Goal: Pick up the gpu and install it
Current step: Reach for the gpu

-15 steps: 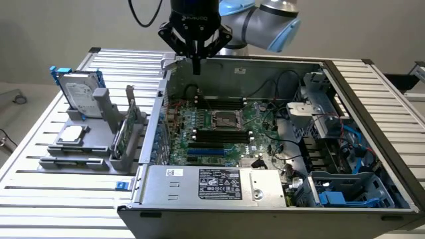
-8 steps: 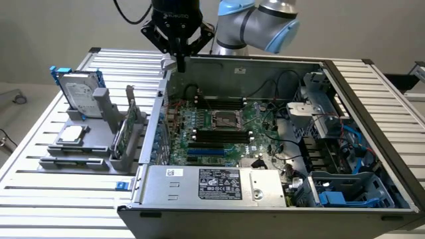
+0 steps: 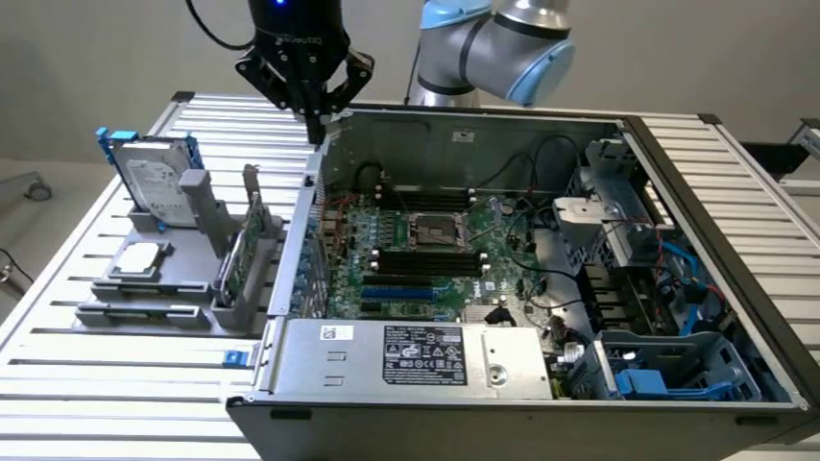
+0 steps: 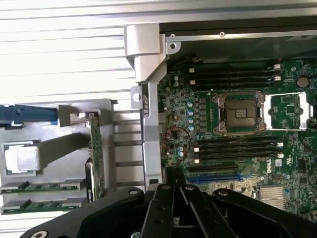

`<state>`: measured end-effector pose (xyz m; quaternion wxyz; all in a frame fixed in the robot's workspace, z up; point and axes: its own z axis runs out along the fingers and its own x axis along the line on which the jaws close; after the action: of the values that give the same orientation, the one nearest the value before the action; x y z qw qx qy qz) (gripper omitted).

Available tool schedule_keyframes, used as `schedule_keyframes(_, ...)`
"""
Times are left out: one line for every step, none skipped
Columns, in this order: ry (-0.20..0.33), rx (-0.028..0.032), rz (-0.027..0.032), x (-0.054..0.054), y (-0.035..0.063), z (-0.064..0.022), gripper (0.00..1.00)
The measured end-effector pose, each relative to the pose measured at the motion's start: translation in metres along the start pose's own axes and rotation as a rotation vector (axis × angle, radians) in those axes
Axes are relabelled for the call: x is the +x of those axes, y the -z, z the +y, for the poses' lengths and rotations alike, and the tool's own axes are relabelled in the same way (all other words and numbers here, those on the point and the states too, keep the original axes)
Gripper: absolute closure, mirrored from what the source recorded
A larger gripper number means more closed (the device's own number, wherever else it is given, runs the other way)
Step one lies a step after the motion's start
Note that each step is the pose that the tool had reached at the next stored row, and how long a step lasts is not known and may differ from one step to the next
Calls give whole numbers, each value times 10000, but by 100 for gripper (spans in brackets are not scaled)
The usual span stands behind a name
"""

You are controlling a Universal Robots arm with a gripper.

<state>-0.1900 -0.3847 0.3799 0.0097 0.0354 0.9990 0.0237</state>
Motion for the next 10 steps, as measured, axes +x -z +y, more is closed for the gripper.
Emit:
schedule_keyframes(0,3,0,47,-18,0,89)
schedule_keyframes(1,6,0,92,-35,0,89)
schedule_keyframes(1,9,0,138,-52,0,89)
schedule_keyframes(0,10,-1,183,-68,-1,89)
schedule_keyframes(0,11,-2,228,-80,-4,89)
schedule_keyframes(1,11,-2,273,-88,-8,89)
schedule_keyframes(1,12,4,322,-95,-12,89)
schedule_keyframes(0,12,7,367,-101,-15,89)
schedule_keyframes(-1,12,11,412,-108,-19,89)
schedule_keyframes(1,15,13,457,-113,-22,89)
